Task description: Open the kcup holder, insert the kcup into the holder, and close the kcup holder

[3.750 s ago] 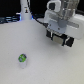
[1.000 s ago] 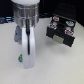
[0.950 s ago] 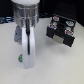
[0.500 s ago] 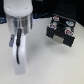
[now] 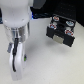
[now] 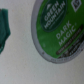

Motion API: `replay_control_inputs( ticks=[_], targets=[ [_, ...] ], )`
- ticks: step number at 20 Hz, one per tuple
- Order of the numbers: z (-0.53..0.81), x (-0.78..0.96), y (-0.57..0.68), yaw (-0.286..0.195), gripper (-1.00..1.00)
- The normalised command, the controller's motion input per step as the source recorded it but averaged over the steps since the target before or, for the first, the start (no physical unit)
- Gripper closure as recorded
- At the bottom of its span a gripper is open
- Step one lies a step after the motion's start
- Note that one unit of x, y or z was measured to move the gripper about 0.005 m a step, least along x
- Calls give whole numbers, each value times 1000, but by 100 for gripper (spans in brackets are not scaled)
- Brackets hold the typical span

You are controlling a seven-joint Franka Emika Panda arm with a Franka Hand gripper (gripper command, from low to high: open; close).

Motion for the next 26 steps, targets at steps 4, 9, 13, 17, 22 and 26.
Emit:
replay_control_inputs(
  ticks=[4,9,13,17,22,26],
  targets=[
    [-183,-206,0,0,-100],
    [-32,-64,-26,-44,100],
    [-1,17,-14,-36,100],
    [3,16,-2,-17,100],
    [209,30,36,-26,100],
    [727,53,258,-11,100]
  ],
)
